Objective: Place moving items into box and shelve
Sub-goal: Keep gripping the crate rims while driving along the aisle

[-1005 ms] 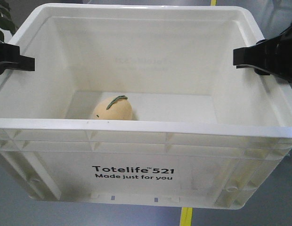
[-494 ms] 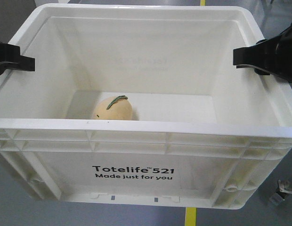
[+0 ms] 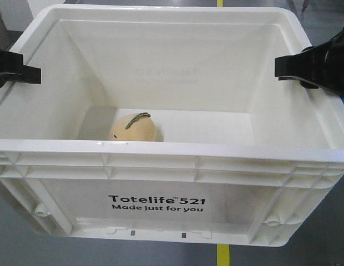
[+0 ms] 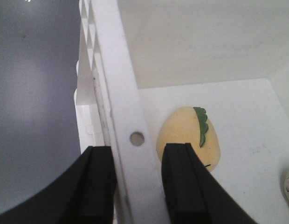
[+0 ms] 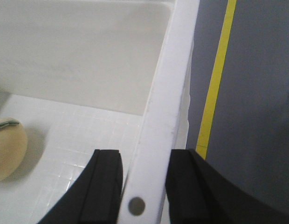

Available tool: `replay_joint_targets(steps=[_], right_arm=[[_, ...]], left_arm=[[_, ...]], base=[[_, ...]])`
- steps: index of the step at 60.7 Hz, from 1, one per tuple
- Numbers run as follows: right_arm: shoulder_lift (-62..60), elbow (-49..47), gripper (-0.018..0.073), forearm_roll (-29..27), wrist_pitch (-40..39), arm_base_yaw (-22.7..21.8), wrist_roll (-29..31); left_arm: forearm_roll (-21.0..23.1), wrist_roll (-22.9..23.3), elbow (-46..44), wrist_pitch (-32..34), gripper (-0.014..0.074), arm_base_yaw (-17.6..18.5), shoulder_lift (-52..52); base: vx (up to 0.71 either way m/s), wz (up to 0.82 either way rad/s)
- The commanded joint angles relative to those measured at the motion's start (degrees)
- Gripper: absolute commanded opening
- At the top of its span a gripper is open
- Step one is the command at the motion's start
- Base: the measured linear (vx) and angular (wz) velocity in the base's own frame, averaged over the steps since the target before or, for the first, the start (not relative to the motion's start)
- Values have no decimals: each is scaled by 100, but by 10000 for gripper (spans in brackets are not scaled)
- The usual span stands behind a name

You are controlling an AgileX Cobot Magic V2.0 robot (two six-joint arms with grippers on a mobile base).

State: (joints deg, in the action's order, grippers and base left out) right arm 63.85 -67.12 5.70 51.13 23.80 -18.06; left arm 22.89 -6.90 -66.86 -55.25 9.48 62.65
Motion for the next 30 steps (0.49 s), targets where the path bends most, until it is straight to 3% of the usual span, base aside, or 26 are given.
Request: replay_joint_targets(steps=[1,30], right_arm=[[-114,-239,-6,128,-792,3,-79],[-114,-239,-6,122,-793,3,-79]], left_arm=[[890,-125,-311,521,-6,92,-227],[890,-125,-311,516,-6,92,-241]], base=[[54,-16],[53,-17]])
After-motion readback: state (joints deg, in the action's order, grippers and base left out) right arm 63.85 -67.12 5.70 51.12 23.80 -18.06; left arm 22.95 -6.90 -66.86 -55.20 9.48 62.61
